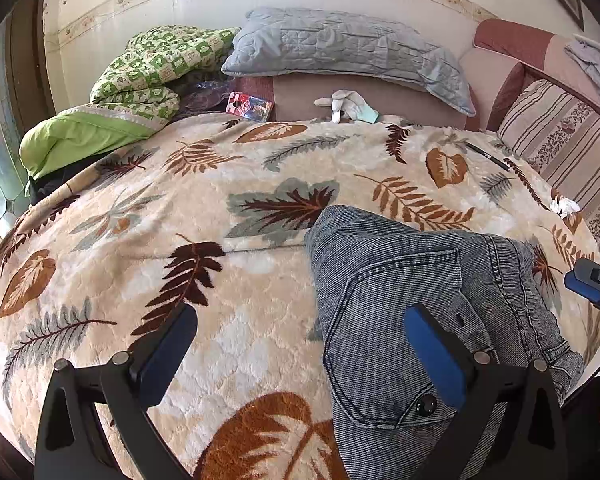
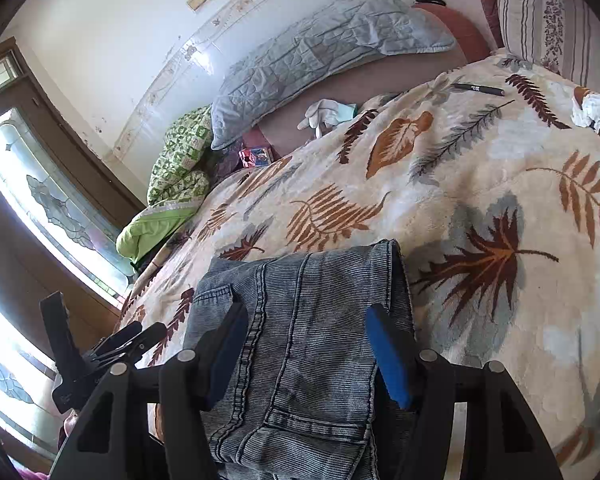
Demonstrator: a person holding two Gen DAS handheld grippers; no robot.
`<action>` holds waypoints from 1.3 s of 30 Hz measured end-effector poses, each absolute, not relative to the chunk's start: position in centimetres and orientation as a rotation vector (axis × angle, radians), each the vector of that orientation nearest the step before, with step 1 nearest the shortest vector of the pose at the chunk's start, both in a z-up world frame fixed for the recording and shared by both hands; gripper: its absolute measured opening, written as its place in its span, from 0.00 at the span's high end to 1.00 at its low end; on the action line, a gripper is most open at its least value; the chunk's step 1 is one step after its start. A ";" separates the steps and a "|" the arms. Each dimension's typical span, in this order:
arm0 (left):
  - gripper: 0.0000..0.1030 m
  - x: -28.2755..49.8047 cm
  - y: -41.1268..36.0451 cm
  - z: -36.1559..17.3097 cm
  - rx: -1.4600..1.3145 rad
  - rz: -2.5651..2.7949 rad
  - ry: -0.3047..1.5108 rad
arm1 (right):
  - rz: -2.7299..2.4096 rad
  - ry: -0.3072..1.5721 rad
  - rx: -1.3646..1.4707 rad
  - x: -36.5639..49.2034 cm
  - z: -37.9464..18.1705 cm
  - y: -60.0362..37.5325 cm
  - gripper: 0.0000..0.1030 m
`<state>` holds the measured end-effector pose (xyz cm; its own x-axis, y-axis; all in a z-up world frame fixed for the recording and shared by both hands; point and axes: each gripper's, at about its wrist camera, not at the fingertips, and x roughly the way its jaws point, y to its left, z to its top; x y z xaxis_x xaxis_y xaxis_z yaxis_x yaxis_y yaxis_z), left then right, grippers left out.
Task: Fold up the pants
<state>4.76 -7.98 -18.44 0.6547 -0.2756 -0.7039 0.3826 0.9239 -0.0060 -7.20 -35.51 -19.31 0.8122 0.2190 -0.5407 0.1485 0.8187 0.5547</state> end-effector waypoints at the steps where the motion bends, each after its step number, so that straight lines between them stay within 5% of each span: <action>1: 0.00 4.8 -8.0 -18.5 0.152 -0.373 0.774 | 0.040 0.634 0.624 -7.2 -19.4 -35.6 0.37; 25: 0.00 5.0 -8.7 -19.7 0.182 -0.378 0.829 | 0.024 0.672 0.675 -7.5 -20.2 -36.6 0.37; 39: 0.00 6.7 -8.6 -21.4 0.086 -0.506 1.014 | 0.037 0.774 0.768 -7.9 -22.6 -39.2 0.37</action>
<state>6.68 -8.59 -21.41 0.4241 -0.3648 -0.8289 0.4433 0.8817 -0.1612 -7.86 -39.17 -22.59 0.7282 0.2993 -0.6166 0.2389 0.7323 0.6376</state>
